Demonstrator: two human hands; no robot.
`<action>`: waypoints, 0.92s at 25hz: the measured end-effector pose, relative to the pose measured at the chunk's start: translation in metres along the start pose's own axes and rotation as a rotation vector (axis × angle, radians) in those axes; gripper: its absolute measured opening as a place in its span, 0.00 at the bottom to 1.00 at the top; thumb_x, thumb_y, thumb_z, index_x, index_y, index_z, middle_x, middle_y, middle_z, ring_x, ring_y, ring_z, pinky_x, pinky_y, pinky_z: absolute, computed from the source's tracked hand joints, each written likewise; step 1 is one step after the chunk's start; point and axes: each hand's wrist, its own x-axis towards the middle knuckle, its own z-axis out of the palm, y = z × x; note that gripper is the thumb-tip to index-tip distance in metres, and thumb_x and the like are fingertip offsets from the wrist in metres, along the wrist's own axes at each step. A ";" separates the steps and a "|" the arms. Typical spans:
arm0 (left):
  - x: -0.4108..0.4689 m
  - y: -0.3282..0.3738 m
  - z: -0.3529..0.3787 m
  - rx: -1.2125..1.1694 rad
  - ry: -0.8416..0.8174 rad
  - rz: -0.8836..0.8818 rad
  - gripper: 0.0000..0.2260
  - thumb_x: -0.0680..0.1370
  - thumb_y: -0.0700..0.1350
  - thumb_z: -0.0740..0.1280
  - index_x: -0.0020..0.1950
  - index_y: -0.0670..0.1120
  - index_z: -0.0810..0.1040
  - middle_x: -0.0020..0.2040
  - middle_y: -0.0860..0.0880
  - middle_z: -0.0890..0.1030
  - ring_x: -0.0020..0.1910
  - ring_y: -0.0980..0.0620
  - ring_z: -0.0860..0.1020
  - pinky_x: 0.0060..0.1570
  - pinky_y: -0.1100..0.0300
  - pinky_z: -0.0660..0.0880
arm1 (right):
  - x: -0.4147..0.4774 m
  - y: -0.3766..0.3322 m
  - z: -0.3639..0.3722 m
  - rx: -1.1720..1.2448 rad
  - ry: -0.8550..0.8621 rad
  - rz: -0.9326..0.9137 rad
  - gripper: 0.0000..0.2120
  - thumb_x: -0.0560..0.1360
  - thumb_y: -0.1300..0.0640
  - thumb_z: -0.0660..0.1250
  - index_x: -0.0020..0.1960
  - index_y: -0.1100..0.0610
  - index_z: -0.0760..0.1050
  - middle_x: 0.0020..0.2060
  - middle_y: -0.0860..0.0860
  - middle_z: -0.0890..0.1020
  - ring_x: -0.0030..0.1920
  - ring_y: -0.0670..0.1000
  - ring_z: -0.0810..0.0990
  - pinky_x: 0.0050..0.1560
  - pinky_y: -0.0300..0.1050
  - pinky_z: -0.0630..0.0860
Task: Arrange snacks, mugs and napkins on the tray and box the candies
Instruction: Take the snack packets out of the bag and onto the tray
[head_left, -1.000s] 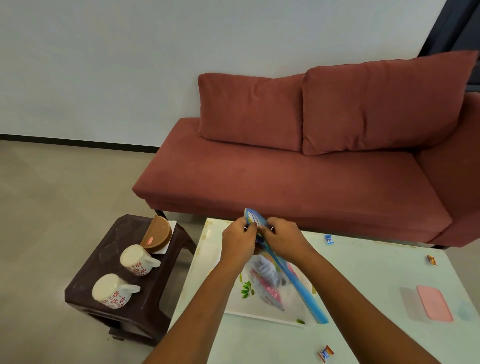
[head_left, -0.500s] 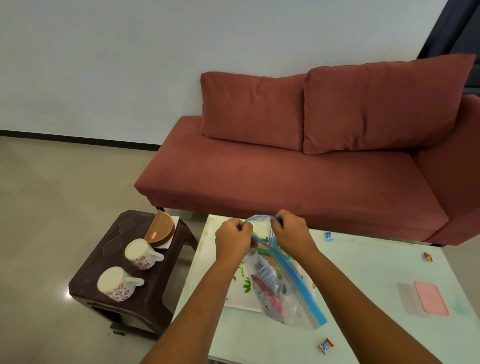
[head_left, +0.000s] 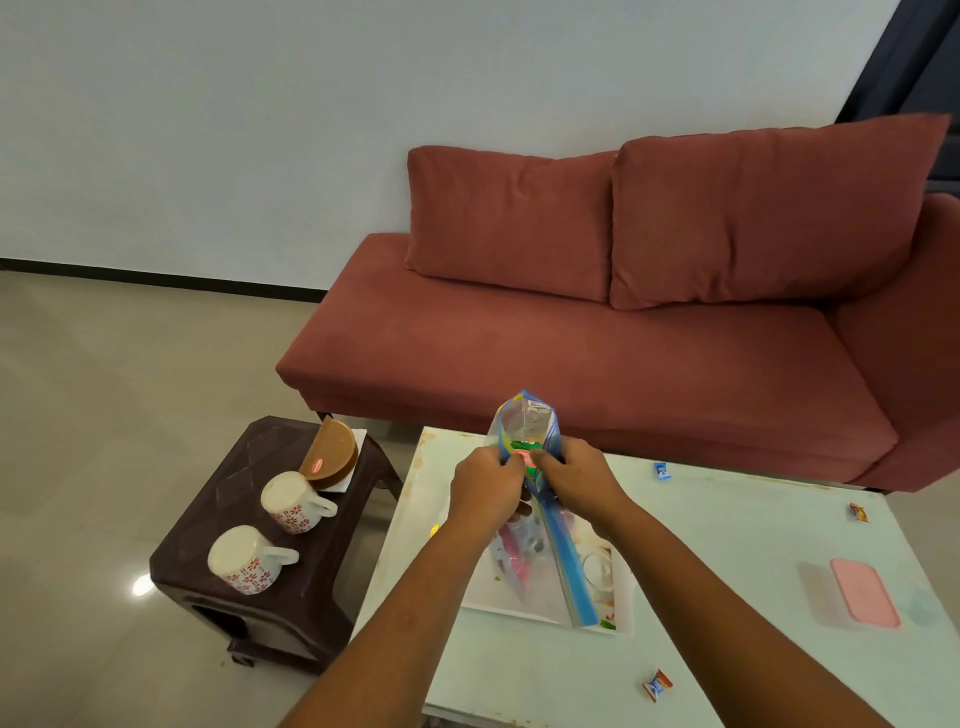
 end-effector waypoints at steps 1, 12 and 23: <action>0.002 -0.002 -0.005 0.006 0.039 -0.006 0.11 0.76 0.45 0.60 0.36 0.45 0.75 0.34 0.43 0.82 0.31 0.43 0.83 0.35 0.53 0.81 | 0.002 0.002 -0.004 0.053 0.055 0.041 0.11 0.77 0.58 0.62 0.42 0.65 0.74 0.30 0.56 0.75 0.28 0.50 0.75 0.33 0.47 0.76; 0.010 -0.015 -0.004 -0.322 0.031 -0.072 0.13 0.79 0.45 0.60 0.36 0.47 0.76 0.37 0.43 0.81 0.35 0.46 0.82 0.35 0.55 0.80 | -0.015 0.014 -0.001 0.103 -0.236 0.456 0.08 0.74 0.52 0.65 0.44 0.58 0.72 0.35 0.54 0.77 0.33 0.50 0.76 0.32 0.39 0.75; 0.005 -0.030 -0.007 0.012 -0.053 -0.243 0.06 0.72 0.48 0.65 0.40 0.46 0.77 0.35 0.47 0.83 0.23 0.51 0.80 0.26 0.63 0.73 | -0.007 0.002 0.020 0.296 -0.065 0.228 0.09 0.78 0.57 0.60 0.41 0.59 0.72 0.31 0.53 0.79 0.32 0.50 0.79 0.30 0.40 0.76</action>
